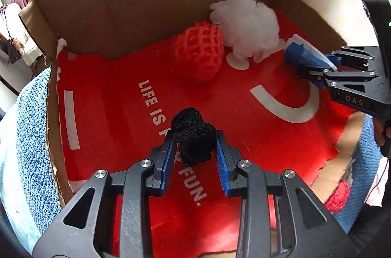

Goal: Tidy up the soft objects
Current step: 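Carry black-white plush with left tool while right tool carries tissue pack into box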

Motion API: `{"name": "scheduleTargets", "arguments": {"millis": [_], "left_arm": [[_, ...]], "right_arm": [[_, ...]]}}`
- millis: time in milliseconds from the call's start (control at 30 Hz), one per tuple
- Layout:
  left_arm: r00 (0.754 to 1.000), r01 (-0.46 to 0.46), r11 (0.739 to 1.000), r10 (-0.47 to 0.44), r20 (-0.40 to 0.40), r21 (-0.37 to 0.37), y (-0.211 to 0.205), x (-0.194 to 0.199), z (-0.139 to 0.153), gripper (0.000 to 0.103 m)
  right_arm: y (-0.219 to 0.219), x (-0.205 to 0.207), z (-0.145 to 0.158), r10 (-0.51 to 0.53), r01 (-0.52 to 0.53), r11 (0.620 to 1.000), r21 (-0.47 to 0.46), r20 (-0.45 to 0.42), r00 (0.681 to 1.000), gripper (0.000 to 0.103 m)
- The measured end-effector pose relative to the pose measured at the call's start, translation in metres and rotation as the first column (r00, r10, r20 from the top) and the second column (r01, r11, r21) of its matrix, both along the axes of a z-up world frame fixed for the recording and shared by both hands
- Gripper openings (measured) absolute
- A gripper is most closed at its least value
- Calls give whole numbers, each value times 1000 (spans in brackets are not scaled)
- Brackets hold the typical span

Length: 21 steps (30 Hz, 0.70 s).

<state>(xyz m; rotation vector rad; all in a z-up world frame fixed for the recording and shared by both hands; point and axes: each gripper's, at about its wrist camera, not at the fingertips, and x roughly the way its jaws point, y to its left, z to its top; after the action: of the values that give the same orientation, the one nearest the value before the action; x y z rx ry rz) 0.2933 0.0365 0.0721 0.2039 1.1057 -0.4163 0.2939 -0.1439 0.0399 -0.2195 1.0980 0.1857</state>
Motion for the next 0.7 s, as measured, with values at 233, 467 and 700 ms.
{"name": "scheduleTargets", "arguments": {"millis": [233, 467, 700], "left_arm": [[999, -18, 1000, 19, -34, 11, -4, 9, -8, 30], [999, -28, 1000, 28, -41, -6, 1, 22, -9, 30], [999, -21, 1000, 22, -38, 4, -3, 25, -12, 30]], "right_arm": [[-2, 16, -5, -18, 18, 1000, 6, -40, 999, 31], [-7, 25, -10, -26, 27, 1000, 15, -50, 998, 31], [-12, 27, -13, -24, 25, 1000, 18, -50, 998, 31]]}}
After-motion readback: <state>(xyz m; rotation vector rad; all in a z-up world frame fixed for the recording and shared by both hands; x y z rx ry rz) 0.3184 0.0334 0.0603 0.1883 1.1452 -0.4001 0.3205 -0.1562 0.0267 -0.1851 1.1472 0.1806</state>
